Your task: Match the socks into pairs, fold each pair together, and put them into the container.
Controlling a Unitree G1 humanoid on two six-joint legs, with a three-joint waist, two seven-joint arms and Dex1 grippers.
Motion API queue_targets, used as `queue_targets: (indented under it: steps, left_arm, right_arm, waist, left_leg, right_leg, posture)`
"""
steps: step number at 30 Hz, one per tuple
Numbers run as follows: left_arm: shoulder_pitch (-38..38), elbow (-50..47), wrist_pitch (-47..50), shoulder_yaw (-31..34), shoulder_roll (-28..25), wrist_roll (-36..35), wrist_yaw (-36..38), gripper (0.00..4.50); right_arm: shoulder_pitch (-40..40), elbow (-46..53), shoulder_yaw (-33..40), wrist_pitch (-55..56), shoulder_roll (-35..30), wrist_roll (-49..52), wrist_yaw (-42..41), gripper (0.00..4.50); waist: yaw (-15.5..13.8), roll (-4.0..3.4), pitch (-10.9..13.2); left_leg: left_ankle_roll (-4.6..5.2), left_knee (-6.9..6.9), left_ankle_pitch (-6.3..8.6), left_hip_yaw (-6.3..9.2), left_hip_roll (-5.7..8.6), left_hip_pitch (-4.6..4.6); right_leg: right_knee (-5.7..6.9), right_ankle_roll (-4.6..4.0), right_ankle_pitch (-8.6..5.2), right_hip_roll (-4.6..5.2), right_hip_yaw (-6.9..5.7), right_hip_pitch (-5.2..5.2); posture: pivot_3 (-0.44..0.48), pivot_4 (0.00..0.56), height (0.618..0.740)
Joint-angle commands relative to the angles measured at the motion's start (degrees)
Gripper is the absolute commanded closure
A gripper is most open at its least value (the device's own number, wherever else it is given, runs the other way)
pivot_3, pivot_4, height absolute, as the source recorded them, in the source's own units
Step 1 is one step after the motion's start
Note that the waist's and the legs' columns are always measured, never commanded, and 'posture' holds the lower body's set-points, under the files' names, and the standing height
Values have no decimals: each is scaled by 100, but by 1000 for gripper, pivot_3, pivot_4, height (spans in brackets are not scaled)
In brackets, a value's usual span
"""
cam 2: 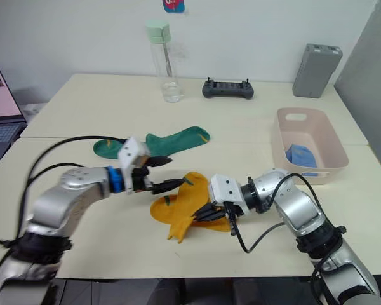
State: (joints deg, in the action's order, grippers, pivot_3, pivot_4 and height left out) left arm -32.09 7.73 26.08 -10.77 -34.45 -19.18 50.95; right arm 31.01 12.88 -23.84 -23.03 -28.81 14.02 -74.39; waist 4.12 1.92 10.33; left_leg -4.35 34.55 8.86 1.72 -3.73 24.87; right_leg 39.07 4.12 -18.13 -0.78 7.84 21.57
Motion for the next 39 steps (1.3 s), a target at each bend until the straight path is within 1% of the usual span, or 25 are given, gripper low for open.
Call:
queue_targets:
  steps: [1,3,4,6,8,9,10,12,16,18,19,20,23,24,26,28,31,34,37,38,39]
  left_arm:
    - [-575,1291,-891,-433,291,735,262,0]
    - [-967,2173,-1405,-636,518,1127,307,0]
    - [-1115,2536,-1647,-707,606,1259,412,192]
    - [-1287,2947,-1837,-709,713,1295,730,640]
    - [-1358,3104,-1987,-655,737,1325,933,1230]
    - [-1383,3113,-1983,-568,753,1263,1009,1571]
    - [-1398,3103,-1960,-491,765,1199,1088,1820]
    - [-1384,3022,-1897,-384,773,1083,1298,2510]
    - [-1227,2648,-1656,-241,710,929,1647,3773]
    - [-1149,2406,-1575,-116,715,853,1602,4361]
    - [-1104,2274,-1489,-75,714,838,1576,4468]
    - [-1055,2149,-1394,-27,711,856,1475,4468]
    - [-1003,1978,-1079,234,751,1000,760,4468]
    - [-958,1898,-1045,289,744,1006,669,4468]
    - [-865,1788,-998,545,752,1103,35,4468]
    - [-588,1316,-640,825,789,967,-392,4468]
    - [-179,638,-172,1021,921,818,-796,4468]
    - [57,231,150,1131,1105,783,-1185,4468]
    - [202,-27,281,1077,1172,789,-1290,4500]
    - [222,-84,315,1079,1184,783,-1322,4500]
    - [240,-134,338,1090,1191,778,-1361,4500]
  right_arm:
    - [30,236,68,-34,-1,39,183,4484]
    - [-6,322,53,-138,-6,58,290,4484]
    - [-25,370,43,-222,-14,71,348,4496]
    - [-54,444,41,-295,-38,60,450,4500]
    - [-74,502,55,-364,-70,81,505,4500]
    - [-91,527,71,-384,-88,96,531,4500]
    - [-112,554,88,-400,-109,111,552,4500]
    - [-149,589,129,-431,-148,146,585,4500]
    - [-175,620,234,-470,-217,265,639,4500]
    - [-159,636,354,-586,-225,420,648,4500]
    - [-137,634,409,-645,-228,496,655,4500]
    - [-105,612,452,-664,-240,544,653,4500]
    - [34,350,622,-513,-271,524,674,4500]
    - [76,230,667,-429,-291,491,675,4500]
    - [258,-404,678,193,-424,65,704,4500]
    - [445,-1135,791,655,-432,-125,779,4500]
    - [652,-1865,853,911,-303,-179,803,4500]
    - [715,-2347,831,1275,-210,-332,800,4500]
    - [733,-2668,844,1597,-247,-557,842,3773]
    - [729,-2710,883,1650,-318,-621,862,3480]
    - [711,-2705,940,1655,-395,-646,869,3079]
  waist:
    - [-5,0,0]
    - [0,0,0]
    - [-18,0,0]
    - [-48,0,0]
    - [-46,0,0]
    - [-47,0,0]
    - [-49,0,0]
    - [-51,0,0]
    - [-53,0,0]
    - [-54,0,0]
    - [-62,0,0]
    - [-72,0,0]
    - [-79,0,0]
    - [-78,0,0]
    - [-71,0,0]
    - [-70,0,0]
    - [-76,0,0]
    - [-92,0,0]
    - [-119,0,0]
    - [-120,0,0]
    - [-121,0,1]
  left_leg:
    - [0,14,0,-1,1,2]
    - [0,16,2,-9,2,13]
    - [0,15,3,-10,2,20]
    - [0,9,2,-1,2,29]
    - [0,-1,2,-2,2,28]
    - [0,-4,3,-2,2,28]
    - [0,-5,3,-2,2,28]
    - [0,-5,2,-2,2,29]
    - [0,-1,2,-3,2,29]
    - [0,0,2,-3,1,29]
    - [0,0,2,-2,1,29]
    - [0,0,2,-1,1,29]
    - [0,5,2,-1,1,29]
    - [0,7,2,-1,1,29]
    - [1,10,2,-2,1,27]
    - [1,14,2,-3,1,27]
    - [1,15,2,-5,1,26]
    - [0,13,2,-4,1,26]
    - [0,14,2,-1,2,28]
    - [0,14,2,-2,2,28]
    - [0,15,2,-2,3,27]
  right_leg:
    - [0,8,4,0,5,-2]
    - [-7,9,4,0,15,2]
    - [-6,9,4,0,16,11]
    - [0,-3,11,-6,13,20]
    - [1,-4,10,-6,13,22]
    - [0,-4,10,-6,14,23]
    - [0,-3,9,-6,14,23]
    - [0,-2,9,-6,13,23]
    - [0,7,3,-6,15,22]
    - [0,8,3,-6,15,21]
    - [0,7,3,-5,15,21]
    - [0,7,3,-5,15,21]
    - [0,8,3,-5,15,19]
    - [1,8,4,-5,16,18]
    - [1,10,4,-5,16,16]
    - [1,13,6,-5,17,17]
    - [2,12,8,-4,21,14]
    - [3,-4,17,-4,19,15]
    - [2,-9,21,-4,17,14]
    - [1,-10,22,-4,17,13]
    - [1,-10,22,-3,17,11]
  posture:
    - [0,150,740]
    - [0,150,740]
    - [0,150,740]
    - [0,150,740]
    - [0,150,740]
    - [0,150,740]
    - [0,150,740]
    - [0,150,740]
    - [0,150,740]
    - [0,150,740]
    - [0,150,740]
    - [0,150,740]
    - [0,150,740]
    - [0,150,740]
    - [0,150,740]
    - [0,150,740]
    - [0,150,740]
    - [0,150,740]
    - [0,150,740]
    - [0,150,740]
    - [0,150,740]
